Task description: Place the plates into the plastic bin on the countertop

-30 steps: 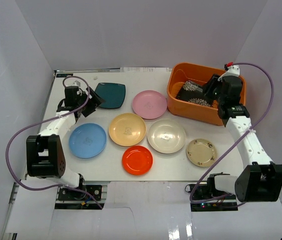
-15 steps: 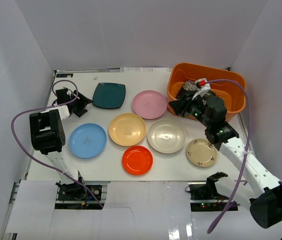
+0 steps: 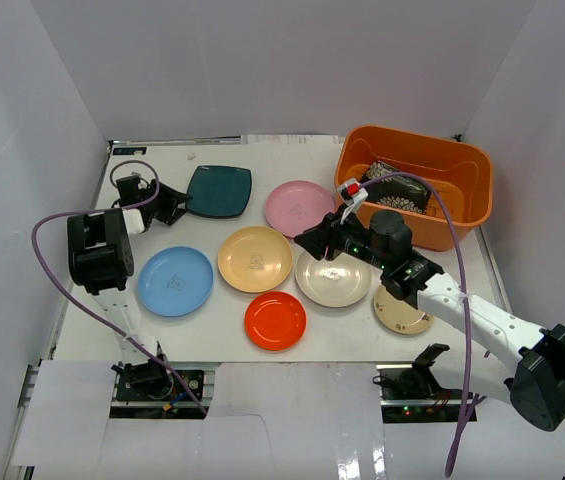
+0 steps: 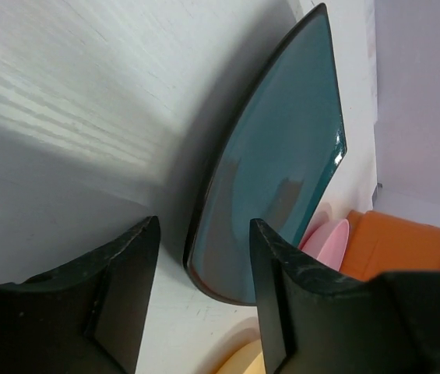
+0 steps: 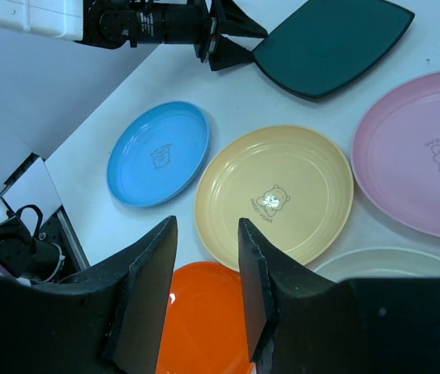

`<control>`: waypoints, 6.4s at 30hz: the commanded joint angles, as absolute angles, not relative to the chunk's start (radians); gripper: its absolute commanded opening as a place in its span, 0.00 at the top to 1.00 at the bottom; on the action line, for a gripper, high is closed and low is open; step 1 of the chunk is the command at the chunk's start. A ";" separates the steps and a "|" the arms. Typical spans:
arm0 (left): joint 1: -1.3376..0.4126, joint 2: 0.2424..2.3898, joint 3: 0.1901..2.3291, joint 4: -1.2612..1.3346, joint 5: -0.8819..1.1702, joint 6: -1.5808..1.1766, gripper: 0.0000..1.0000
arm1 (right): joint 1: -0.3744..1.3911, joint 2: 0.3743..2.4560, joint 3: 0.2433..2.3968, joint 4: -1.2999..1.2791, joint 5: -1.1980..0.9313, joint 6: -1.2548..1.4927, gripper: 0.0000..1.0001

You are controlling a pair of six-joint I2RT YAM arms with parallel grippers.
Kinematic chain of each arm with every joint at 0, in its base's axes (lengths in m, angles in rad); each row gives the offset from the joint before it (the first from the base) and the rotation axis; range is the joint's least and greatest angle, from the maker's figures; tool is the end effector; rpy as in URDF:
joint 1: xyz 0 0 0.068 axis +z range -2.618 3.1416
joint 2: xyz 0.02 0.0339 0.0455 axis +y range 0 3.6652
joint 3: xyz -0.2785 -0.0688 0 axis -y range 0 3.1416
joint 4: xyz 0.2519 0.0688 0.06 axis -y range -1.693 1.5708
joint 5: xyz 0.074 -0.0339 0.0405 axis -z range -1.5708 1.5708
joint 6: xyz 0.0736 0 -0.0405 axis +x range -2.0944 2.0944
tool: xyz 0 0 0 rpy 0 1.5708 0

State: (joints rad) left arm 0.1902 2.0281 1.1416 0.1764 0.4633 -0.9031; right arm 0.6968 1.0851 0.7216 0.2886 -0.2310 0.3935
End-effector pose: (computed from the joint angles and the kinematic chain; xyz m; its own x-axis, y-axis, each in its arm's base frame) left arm 0.4528 0.0537 0.1150 -0.5249 -0.8164 -0.2407 -0.4014 0.4868 -0.7758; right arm 0.2131 0.2003 0.3154 -0.3597 0.1857 -0.9144 -0.7167 0.5726 0.3982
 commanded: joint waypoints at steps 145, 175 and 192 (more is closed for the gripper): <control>-0.657 0.765 0.739 -0.359 0.198 -0.387 0.02 | -0.015 1.638 1.519 -0.302 0.377 0.202 0.04; -0.588 0.859 0.721 -0.451 -0.152 -0.609 0.07 | 0.791 1.275 0.732 -0.267 -0.103 0.101 0.37; -0.591 1.005 0.595 -0.416 -0.187 -0.835 0.11 | 0.893 1.405 0.709 -0.232 -0.014 0.057 0.66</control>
